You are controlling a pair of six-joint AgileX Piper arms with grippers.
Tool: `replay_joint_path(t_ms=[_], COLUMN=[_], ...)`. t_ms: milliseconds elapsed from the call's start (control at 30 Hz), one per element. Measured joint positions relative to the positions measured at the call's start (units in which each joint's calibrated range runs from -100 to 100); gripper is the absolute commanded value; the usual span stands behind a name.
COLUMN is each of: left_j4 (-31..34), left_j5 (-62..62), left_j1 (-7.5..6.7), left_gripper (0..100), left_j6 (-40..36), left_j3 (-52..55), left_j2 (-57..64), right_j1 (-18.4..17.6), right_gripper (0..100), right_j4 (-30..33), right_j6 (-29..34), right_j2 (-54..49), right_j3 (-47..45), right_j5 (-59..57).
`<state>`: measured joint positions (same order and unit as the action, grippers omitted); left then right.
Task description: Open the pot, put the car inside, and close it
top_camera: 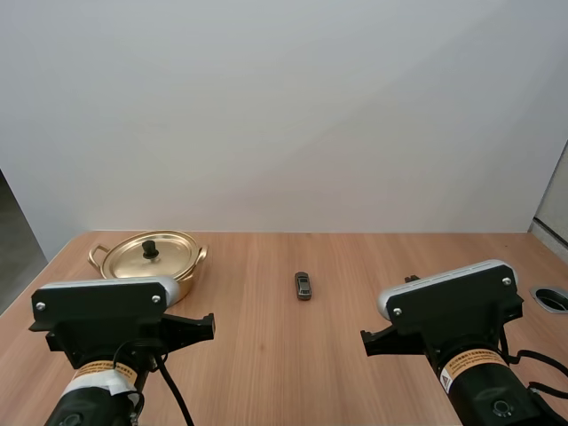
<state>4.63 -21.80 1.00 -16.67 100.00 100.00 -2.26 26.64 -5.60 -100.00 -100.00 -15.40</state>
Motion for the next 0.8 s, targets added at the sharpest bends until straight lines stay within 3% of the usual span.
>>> replay_joint_path(t_ms=[133, 267, 533, 700, 800], left_j4=[-0.2, 1.0, 14.2, 22.4, 27.6], left_j5=[-3.0, -3.5, 11.8, 10.9, 4.5], left_j1=[0.0, 0.0, 0.0, 0.12, 1.17], left_gripper=[0, 0, 0, 0, 0], left_j6=[0.3, 4.3, 15.2, 15.6, 12.7], left_j3=[0.0, 0.0, -6.2, -15.9, -22.0], left_j2=[0.0, 0.0, 0.0, -5.8, -11.3], right_j1=[0.0, 0.0, 0.0, 0.0, -0.3], right_gripper=[0, 0, 0, 0, 0], right_j4=[1.5, 7.2, 19.6, 19.8, 16.2], right_j6=[-0.4, -0.4, 0.2, -0.6, -3.1], right_j2=[0.0, 0.0, 0.2, 6.7, 12.3], right_j3=[0.0, 0.0, 3.9, 14.3, 19.8], right_j5=[-3.7, -1.0, 0.6, -11.7, -18.0])
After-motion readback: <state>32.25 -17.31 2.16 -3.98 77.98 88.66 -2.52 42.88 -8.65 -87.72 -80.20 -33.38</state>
